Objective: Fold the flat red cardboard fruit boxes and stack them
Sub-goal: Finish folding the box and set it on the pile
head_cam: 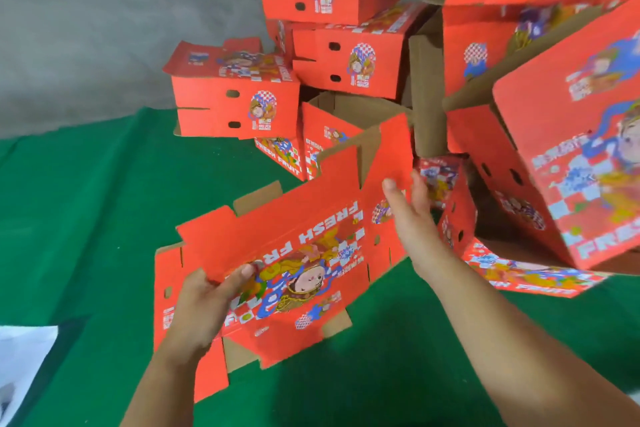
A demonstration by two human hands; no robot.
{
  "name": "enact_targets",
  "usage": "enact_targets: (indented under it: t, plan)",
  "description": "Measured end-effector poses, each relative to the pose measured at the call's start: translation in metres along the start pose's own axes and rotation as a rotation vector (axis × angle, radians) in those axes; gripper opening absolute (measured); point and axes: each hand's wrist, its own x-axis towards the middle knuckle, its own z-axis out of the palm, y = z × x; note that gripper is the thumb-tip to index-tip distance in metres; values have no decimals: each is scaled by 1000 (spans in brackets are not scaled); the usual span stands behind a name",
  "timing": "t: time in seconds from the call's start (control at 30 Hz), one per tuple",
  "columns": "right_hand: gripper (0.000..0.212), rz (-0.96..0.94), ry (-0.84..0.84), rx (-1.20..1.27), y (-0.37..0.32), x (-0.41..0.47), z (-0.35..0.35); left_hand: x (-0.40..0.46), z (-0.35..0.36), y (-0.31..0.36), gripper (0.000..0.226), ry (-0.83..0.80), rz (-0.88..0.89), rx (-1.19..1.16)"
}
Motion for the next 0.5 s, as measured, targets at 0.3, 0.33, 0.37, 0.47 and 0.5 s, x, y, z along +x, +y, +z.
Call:
enact_targets:
  t: [0.3,0.33,0.37,0.47,0.5]
  plan:
    - [84,119,31,263,11,40,-29,17,3,28,16,219,50,-176]
    - [78,140,13,279,11,40,-32,19,7,31,10,241,102,-167]
    - [70,154,-18,312,11,39,-36,20,8,32,7,242,144,-161]
    - [67,194,-111,351,7,32,-44,20,8,31,21,237,205,-169]
    - [80,199,-149,331,5,30,-43,20,9,29,34,226,205,-164]
